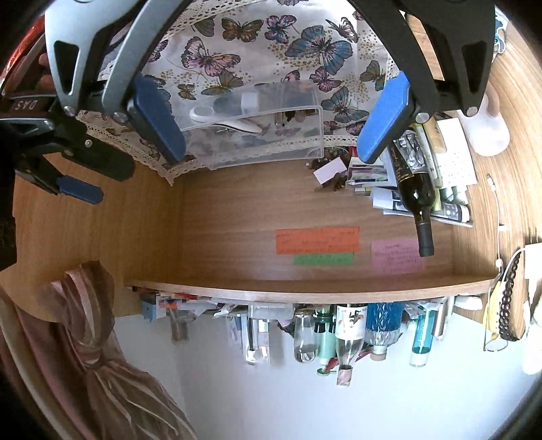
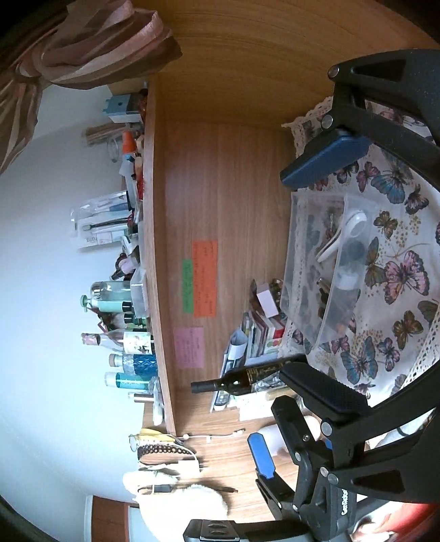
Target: Organize rigid objects
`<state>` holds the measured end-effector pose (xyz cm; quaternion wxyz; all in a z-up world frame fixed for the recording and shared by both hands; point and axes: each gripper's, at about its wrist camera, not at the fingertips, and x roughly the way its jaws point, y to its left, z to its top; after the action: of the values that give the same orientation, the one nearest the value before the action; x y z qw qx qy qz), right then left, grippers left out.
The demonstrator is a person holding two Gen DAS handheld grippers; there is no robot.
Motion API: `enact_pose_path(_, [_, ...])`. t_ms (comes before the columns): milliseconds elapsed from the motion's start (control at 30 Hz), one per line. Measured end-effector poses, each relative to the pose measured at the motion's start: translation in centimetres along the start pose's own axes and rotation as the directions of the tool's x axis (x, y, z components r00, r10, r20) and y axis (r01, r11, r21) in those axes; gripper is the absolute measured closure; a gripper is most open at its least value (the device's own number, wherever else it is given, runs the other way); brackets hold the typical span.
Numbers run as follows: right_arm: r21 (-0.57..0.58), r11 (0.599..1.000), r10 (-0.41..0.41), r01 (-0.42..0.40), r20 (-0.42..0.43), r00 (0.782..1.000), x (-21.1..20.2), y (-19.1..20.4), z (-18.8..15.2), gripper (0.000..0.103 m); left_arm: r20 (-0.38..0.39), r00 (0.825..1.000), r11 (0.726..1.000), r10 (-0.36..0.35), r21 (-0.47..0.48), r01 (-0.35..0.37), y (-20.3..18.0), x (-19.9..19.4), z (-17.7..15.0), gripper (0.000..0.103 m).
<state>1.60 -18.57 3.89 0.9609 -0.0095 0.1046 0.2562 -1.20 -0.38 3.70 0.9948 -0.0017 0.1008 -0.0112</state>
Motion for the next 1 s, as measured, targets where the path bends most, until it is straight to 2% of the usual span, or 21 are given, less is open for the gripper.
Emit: enact_pose_path(1000, [0.038,0.999,0.014,-0.013,-0.031,0.999,0.91,-0.57,-0.43,0.0,-0.015,1.0,1.0,0.003,-0.013,-0.004,0.36,0.95,-0.25,0.0])
